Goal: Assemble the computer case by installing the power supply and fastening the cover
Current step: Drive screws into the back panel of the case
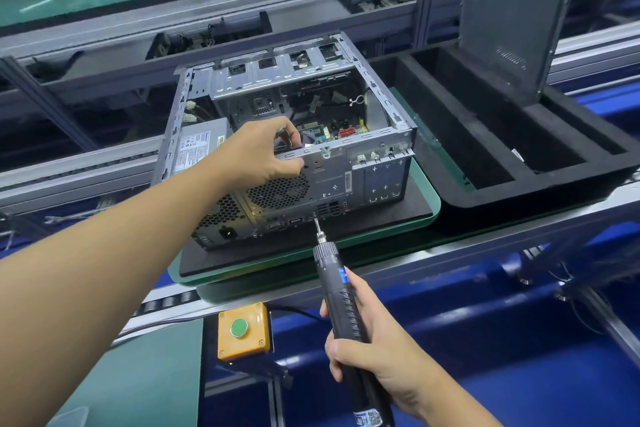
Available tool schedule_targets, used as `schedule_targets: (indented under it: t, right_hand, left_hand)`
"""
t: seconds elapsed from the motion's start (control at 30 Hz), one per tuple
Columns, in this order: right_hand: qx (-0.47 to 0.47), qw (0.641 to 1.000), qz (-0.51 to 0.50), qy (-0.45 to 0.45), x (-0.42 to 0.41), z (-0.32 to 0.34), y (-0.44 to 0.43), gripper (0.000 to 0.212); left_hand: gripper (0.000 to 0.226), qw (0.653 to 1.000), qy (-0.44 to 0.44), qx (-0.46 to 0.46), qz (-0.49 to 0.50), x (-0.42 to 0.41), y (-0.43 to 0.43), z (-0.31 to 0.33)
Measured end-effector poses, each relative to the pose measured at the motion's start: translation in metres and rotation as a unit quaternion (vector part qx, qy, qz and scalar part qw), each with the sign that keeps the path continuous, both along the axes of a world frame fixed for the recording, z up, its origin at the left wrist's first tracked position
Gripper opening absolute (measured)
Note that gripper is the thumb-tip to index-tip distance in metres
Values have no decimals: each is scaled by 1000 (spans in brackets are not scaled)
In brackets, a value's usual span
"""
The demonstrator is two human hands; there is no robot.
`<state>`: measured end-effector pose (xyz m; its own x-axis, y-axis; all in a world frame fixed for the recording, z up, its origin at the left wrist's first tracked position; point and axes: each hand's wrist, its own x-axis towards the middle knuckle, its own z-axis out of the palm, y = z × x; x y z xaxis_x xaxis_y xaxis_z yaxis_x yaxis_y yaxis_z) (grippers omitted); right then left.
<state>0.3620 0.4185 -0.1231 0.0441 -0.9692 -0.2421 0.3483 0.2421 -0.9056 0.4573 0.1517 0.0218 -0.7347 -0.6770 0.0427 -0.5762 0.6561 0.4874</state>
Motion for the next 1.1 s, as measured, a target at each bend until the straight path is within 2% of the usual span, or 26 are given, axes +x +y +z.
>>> schedule_targets:
  t: [0.6,1.1]
  right_hand:
    - [1,1000,14,5,8,-9,4,87]
    - [-3,1000,-9,9,10,-16,-1,89]
  left_hand:
    - [18,999,22,-25,-6,3,0,-5]
    - [23,998,-24,-50,-11,1,1,-3]
